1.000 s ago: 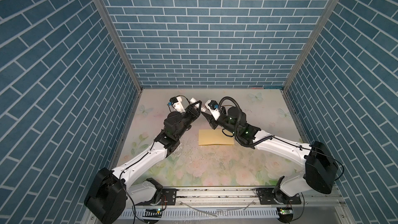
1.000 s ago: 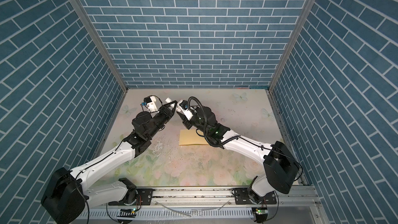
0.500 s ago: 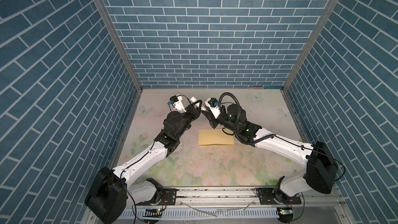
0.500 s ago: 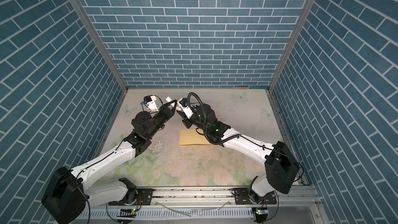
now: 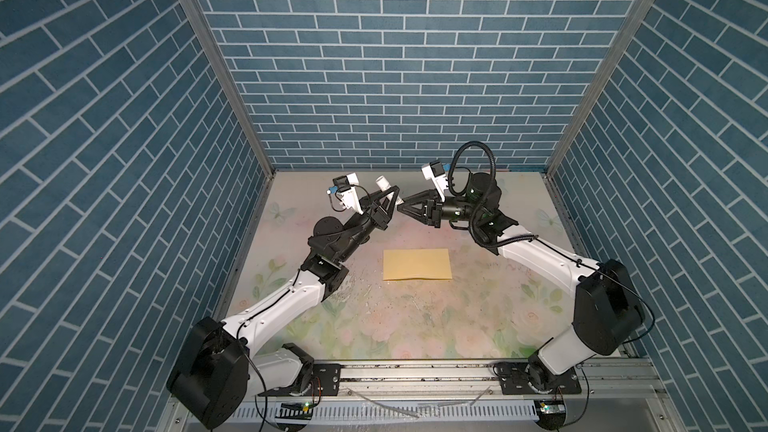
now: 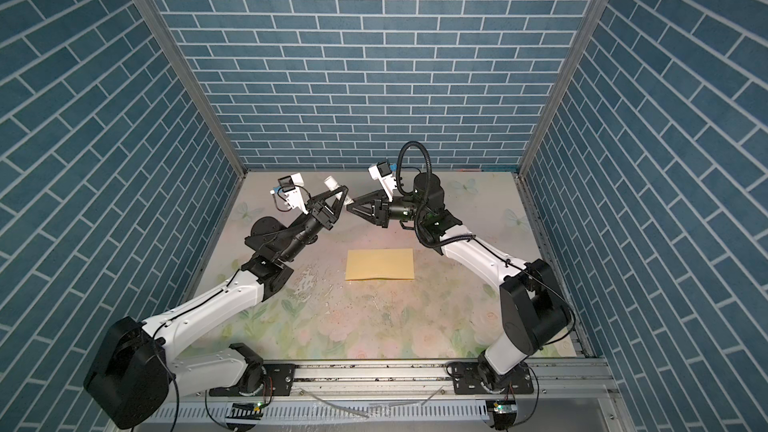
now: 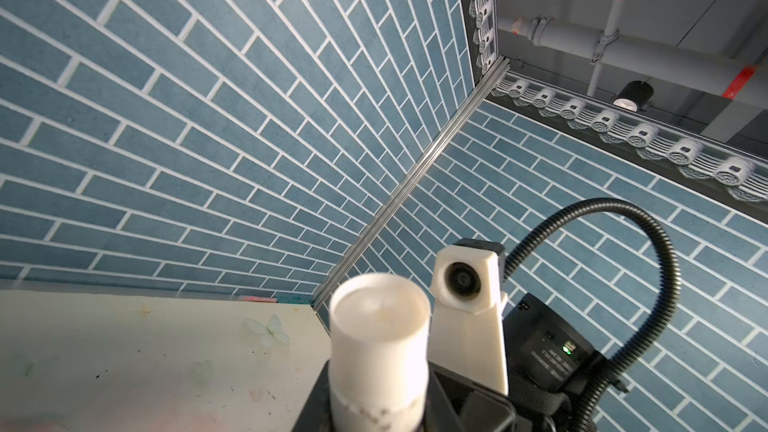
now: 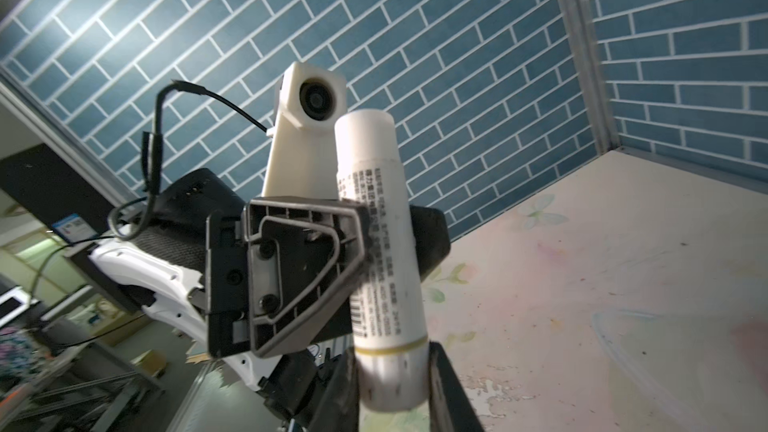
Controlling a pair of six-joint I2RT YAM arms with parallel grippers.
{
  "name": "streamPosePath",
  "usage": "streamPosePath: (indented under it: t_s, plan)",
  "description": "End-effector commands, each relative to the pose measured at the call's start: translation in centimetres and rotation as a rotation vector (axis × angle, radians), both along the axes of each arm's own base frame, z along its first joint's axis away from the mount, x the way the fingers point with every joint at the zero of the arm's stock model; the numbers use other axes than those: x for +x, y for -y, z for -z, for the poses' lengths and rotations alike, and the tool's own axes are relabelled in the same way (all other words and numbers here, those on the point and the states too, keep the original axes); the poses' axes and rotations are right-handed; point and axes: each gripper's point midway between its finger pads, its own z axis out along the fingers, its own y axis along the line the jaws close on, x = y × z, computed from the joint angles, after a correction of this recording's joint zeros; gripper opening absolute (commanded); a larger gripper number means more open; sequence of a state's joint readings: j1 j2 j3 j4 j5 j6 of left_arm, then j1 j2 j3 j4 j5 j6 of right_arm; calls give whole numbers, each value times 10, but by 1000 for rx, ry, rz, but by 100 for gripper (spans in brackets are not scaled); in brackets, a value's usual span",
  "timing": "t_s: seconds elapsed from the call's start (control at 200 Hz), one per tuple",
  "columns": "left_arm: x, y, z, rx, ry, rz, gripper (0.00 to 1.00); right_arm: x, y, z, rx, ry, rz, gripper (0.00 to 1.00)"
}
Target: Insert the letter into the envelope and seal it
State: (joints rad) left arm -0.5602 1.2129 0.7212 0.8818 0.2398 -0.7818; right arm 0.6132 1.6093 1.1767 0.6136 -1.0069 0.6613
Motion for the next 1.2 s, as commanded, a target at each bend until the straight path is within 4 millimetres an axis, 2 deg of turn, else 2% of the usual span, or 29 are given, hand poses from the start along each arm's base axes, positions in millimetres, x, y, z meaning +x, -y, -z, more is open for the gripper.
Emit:
streamPosePath:
  t_s: [0.0, 0.11, 0.195, 0.27, 0.315, 0.34, 0.395, 0.455, 0.52, 0.665, 0.88, 1.195]
  plan:
    - [-20, 15, -1, 49, 84, 102, 0, 0, 5, -50, 98, -59, -55, 0]
    - [-16, 13, 3, 42, 48, 84, 0, 2, 5, -47, 92, -60, -39, 0]
    - [-7, 6, 6, -5, -25, 42, 0, 10, 7, -38, 51, -28, 50, 0]
    - [0, 2, 9, -34, -79, 11, 0, 21, 13, -27, -19, 45, 197, 16]
    - [4, -1, 11, -47, -111, -8, 0, 27, 19, -20, -70, 128, 313, 20]
    - [5, -3, 11, -55, -124, -19, 0, 27, 22, -18, -95, 184, 365, 23]
    - [6, -7, 11, -69, -135, -33, 0, 28, 31, -16, -148, 310, 492, 36]
    - [5, -11, 8, -82, -135, -50, 0, 26, 39, -13, -201, 445, 602, 46]
    - [5, -13, 6, -93, -136, -57, 0, 21, 42, -14, -232, 565, 674, 52]
    - [5, -15, 4, -108, -140, -60, 0, 18, 44, -13, -256, 701, 765, 55]
    - [6, -14, 3, -126, -148, -58, 0, 4, 17, -8, -281, 882, 765, 55]
    - [7, -13, 4, -131, -151, -49, 0, 1, -4, -13, -267, 927, 781, 51]
